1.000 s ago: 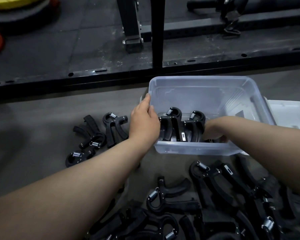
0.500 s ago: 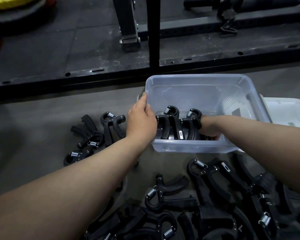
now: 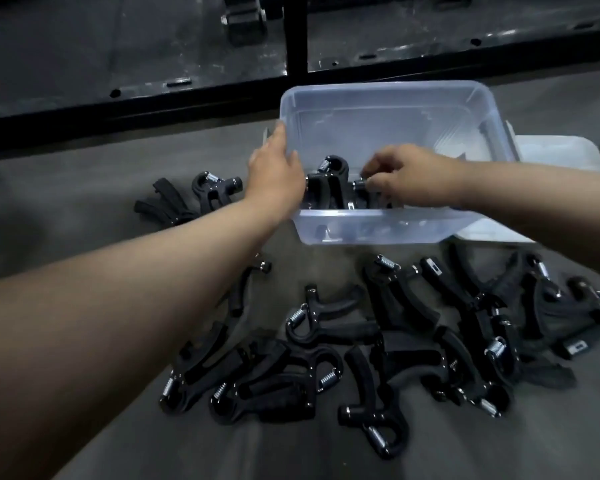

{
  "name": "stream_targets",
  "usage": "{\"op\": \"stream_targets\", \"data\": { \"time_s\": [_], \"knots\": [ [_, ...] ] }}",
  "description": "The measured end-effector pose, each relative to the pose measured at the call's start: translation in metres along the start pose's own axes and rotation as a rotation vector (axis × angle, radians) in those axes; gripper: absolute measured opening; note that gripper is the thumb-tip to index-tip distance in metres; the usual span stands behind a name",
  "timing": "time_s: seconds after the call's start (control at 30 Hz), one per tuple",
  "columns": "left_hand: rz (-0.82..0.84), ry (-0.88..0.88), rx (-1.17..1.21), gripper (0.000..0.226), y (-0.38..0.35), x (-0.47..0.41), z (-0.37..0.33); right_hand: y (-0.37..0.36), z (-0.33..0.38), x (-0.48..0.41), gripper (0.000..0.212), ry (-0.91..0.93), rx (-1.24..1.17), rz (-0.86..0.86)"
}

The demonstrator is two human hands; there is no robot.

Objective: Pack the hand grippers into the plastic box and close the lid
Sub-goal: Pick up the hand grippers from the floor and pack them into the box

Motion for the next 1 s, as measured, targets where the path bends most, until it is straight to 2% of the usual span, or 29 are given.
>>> {"op": "stream_targets", "data": {
  "time_s": [0.03,0.1,0.17,0.2,0.23,0.27,0.37,0.43,0.53,0.6,0.7,0.87,0.93,1.0],
  "knots": [
    [0.019,0.0,-0.023,0.058,0.0,0.0,-0.001,0.001,0.011,0.014,0.022,0.106,0.06,-0.082],
    [0.021,0.008,-0.046,0.06,0.003,0.001,-0.003,0.001,0.046,0.057,0.023,0.454,0.111,-0.258],
    [0.006,0.023,-0.056,0.06,0.006,0.002,-0.004,-0.031,0.062,0.097,0.024,0.756,0.218,-0.175],
    [0.002,0.03,-0.062,0.06,0.007,0.005,-0.005,-0.058,0.051,0.104,0.024,0.781,0.339,-0.058],
    [-0.002,0.033,-0.068,0.062,0.007,0.007,-0.005,-0.083,0.032,0.104,0.025,0.707,0.473,0.058],
    [-0.007,0.032,-0.078,0.063,0.007,0.01,-0.007,-0.102,0.005,0.097,0.027,0.55,0.587,0.145],
    [-0.039,0.014,-0.132,0.063,0.008,0.02,-0.008,-0.127,-0.086,0.08,0.047,-0.048,0.775,0.29],
    [-0.051,0.008,-0.155,0.062,0.008,0.024,-0.009,-0.134,-0.107,0.073,0.056,-0.188,0.815,0.288],
    [-0.052,-0.002,-0.157,0.063,0.008,0.026,-0.01,-0.139,-0.109,0.065,0.061,-0.217,0.846,0.24],
    [-0.047,0.0,-0.134,0.064,0.008,0.027,-0.009,-0.137,-0.111,0.063,0.068,-0.259,0.839,0.271],
    [-0.055,-0.004,-0.105,0.064,0.009,0.028,-0.008,-0.131,-0.114,0.063,0.078,-0.302,0.663,0.317],
    [-0.081,0.011,-0.053,0.061,0.01,0.031,-0.007,-0.124,-0.11,0.073,0.094,-0.172,0.559,0.205],
    [-0.082,0.001,-0.053,0.06,0.01,0.031,-0.008,-0.12,-0.118,0.076,0.102,-0.179,0.532,0.161],
    [-0.082,0.006,-0.044,0.06,0.01,0.031,-0.007,-0.116,-0.121,0.079,0.098,-0.205,0.455,0.114]
  ]
}}
Point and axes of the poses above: each hand's wrist, its own x-axis away from the middle knuckle, its own y-axis out of the back of the hand, z = x × y, the point moved 9 cm from there along -x, towards the middle knuckle, and after that the axes turned 4 degrees about -x, right-handed, at the moved point
